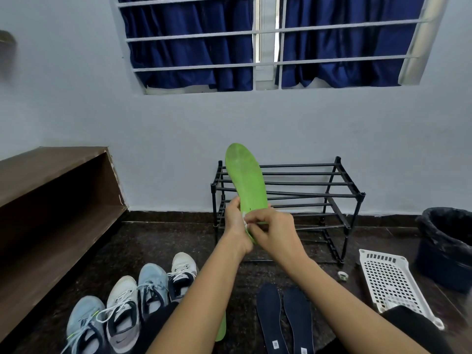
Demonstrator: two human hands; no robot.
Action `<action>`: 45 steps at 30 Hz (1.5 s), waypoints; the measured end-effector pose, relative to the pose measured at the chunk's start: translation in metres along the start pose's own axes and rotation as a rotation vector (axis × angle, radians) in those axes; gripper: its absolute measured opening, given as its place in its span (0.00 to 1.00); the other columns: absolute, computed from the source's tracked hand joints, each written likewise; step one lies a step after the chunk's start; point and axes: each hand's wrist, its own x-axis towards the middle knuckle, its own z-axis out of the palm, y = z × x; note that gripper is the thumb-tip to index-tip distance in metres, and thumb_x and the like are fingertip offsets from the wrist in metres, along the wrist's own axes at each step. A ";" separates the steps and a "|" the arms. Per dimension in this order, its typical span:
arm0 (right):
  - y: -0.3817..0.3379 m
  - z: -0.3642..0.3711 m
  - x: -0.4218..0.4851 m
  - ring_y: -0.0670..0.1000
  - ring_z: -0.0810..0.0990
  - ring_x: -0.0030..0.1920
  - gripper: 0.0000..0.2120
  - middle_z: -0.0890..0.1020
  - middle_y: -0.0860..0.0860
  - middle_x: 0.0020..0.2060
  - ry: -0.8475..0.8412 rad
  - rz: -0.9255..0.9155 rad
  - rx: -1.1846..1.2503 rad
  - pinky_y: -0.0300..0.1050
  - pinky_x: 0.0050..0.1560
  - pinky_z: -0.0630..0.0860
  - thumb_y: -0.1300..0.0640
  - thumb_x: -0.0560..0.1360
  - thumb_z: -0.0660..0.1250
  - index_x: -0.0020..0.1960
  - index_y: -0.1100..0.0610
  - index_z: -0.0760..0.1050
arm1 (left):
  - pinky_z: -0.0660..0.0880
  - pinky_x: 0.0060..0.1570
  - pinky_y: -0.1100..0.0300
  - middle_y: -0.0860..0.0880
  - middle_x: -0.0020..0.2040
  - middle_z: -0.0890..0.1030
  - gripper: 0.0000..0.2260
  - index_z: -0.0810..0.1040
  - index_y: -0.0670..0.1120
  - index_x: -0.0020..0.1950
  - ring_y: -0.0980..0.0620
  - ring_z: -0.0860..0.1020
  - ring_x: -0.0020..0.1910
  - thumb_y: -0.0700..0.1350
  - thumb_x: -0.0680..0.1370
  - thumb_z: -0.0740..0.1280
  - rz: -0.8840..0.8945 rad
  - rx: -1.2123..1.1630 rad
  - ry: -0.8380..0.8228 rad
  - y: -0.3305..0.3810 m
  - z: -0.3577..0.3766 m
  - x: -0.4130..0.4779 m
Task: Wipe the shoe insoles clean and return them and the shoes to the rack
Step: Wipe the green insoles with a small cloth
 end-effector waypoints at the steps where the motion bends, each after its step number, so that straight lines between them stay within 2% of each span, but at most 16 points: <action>1: 0.000 -0.001 0.000 0.47 0.82 0.41 0.09 0.85 0.50 0.41 0.002 0.015 0.003 0.31 0.47 0.72 0.67 0.69 0.70 0.45 0.57 0.84 | 0.73 0.34 0.60 0.44 0.33 0.78 0.20 0.77 0.41 0.40 0.48 0.78 0.31 0.52 0.80 0.54 0.005 0.007 0.001 -0.002 0.001 -0.001; 7: 0.006 -0.007 0.006 0.47 0.81 0.42 0.08 0.85 0.50 0.42 0.023 0.096 -0.016 0.28 0.46 0.70 0.66 0.71 0.69 0.46 0.57 0.84 | 0.74 0.37 0.57 0.45 0.35 0.80 0.21 0.79 0.44 0.41 0.47 0.79 0.34 0.54 0.81 0.54 -0.043 0.029 -0.030 -0.018 0.002 -0.004; 9: 0.010 -0.011 0.009 0.45 0.81 0.42 0.08 0.85 0.50 0.43 0.041 0.138 -0.008 0.30 0.48 0.72 0.65 0.71 0.69 0.46 0.56 0.84 | 0.75 0.38 0.57 0.44 0.36 0.81 0.22 0.80 0.44 0.42 0.46 0.80 0.36 0.54 0.81 0.53 -0.070 0.047 -0.056 -0.022 0.005 -0.007; 12: 0.013 -0.015 0.011 0.44 0.81 0.42 0.07 0.85 0.49 0.42 0.059 0.143 0.000 0.34 0.49 0.75 0.64 0.71 0.69 0.45 0.55 0.84 | 0.75 0.37 0.58 0.44 0.35 0.81 0.21 0.79 0.44 0.42 0.46 0.81 0.33 0.53 0.81 0.53 -0.103 0.079 -0.106 -0.021 0.004 -0.010; 16: 0.008 -0.016 0.010 0.33 0.78 0.37 0.08 0.84 0.46 0.41 0.053 0.094 0.060 0.21 0.44 0.70 0.64 0.71 0.71 0.45 0.54 0.84 | 0.75 0.39 0.58 0.43 0.36 0.81 0.19 0.79 0.42 0.43 0.46 0.80 0.34 0.51 0.80 0.53 -0.071 0.073 -0.134 -0.006 -0.002 -0.008; 18: 0.005 -0.015 0.007 0.36 0.79 0.38 0.07 0.85 0.47 0.41 0.002 0.075 0.054 0.21 0.45 0.70 0.64 0.70 0.71 0.45 0.53 0.84 | 0.76 0.39 0.58 0.42 0.39 0.80 0.19 0.79 0.41 0.46 0.45 0.80 0.37 0.50 0.80 0.53 -0.036 0.056 -0.113 -0.001 -0.005 -0.005; 21: 0.002 -0.008 -0.001 0.45 0.80 0.44 0.08 0.85 0.49 0.44 -0.098 0.040 -0.026 0.23 0.46 0.69 0.63 0.70 0.70 0.46 0.53 0.84 | 0.79 0.45 0.53 0.35 0.44 0.82 0.23 0.79 0.36 0.53 0.40 0.81 0.42 0.52 0.80 0.53 -0.017 0.017 -0.078 0.002 -0.008 0.000; 23: 0.002 -0.005 -0.003 0.48 0.81 0.46 0.08 0.84 0.50 0.45 -0.126 0.055 -0.039 0.28 0.48 0.71 0.63 0.71 0.69 0.47 0.53 0.84 | 0.79 0.43 0.53 0.35 0.43 0.82 0.26 0.81 0.35 0.50 0.40 0.81 0.42 0.55 0.81 0.53 -0.013 -0.001 -0.057 0.001 -0.009 0.003; 28: 0.006 -0.005 -0.001 0.50 0.82 0.45 0.09 0.85 0.52 0.44 -0.069 0.052 -0.057 0.39 0.52 0.75 0.64 0.71 0.69 0.46 0.55 0.84 | 0.75 0.40 0.56 0.40 0.40 0.80 0.25 0.79 0.40 0.44 0.45 0.79 0.38 0.56 0.81 0.52 -0.001 0.011 -0.057 -0.011 -0.004 -0.001; 33: 0.017 -0.019 0.011 0.50 0.83 0.43 0.07 0.85 0.51 0.42 0.056 0.104 -0.035 0.40 0.50 0.76 0.65 0.71 0.69 0.46 0.57 0.84 | 0.74 0.41 0.55 0.44 0.38 0.80 0.20 0.79 0.44 0.43 0.46 0.79 0.38 0.55 0.81 0.54 -0.068 0.052 -0.140 -0.027 0.007 -0.011; 39: 0.015 -0.021 0.007 0.47 0.83 0.41 0.07 0.85 0.49 0.42 0.013 0.071 -0.025 0.36 0.50 0.77 0.65 0.71 0.70 0.46 0.56 0.84 | 0.73 0.40 0.56 0.44 0.37 0.80 0.19 0.79 0.44 0.41 0.46 0.79 0.36 0.53 0.79 0.54 -0.085 0.078 -0.139 -0.020 0.000 -0.009; 42: 0.011 -0.016 -0.001 0.45 0.82 0.42 0.08 0.85 0.49 0.43 -0.078 0.056 -0.030 0.25 0.49 0.71 0.64 0.70 0.70 0.46 0.55 0.84 | 0.74 0.38 0.56 0.42 0.39 0.78 0.19 0.78 0.41 0.42 0.45 0.78 0.37 0.53 0.79 0.55 -0.052 0.041 -0.090 -0.013 -0.002 -0.006; 45: 0.008 -0.008 -0.010 0.46 0.82 0.44 0.08 0.85 0.50 0.45 -0.149 0.056 -0.059 0.22 0.46 0.67 0.63 0.71 0.70 0.47 0.54 0.84 | 0.78 0.38 0.56 0.39 0.36 0.80 0.22 0.79 0.38 0.44 0.43 0.80 0.34 0.54 0.80 0.55 -0.029 -0.044 -0.039 -0.009 -0.005 0.000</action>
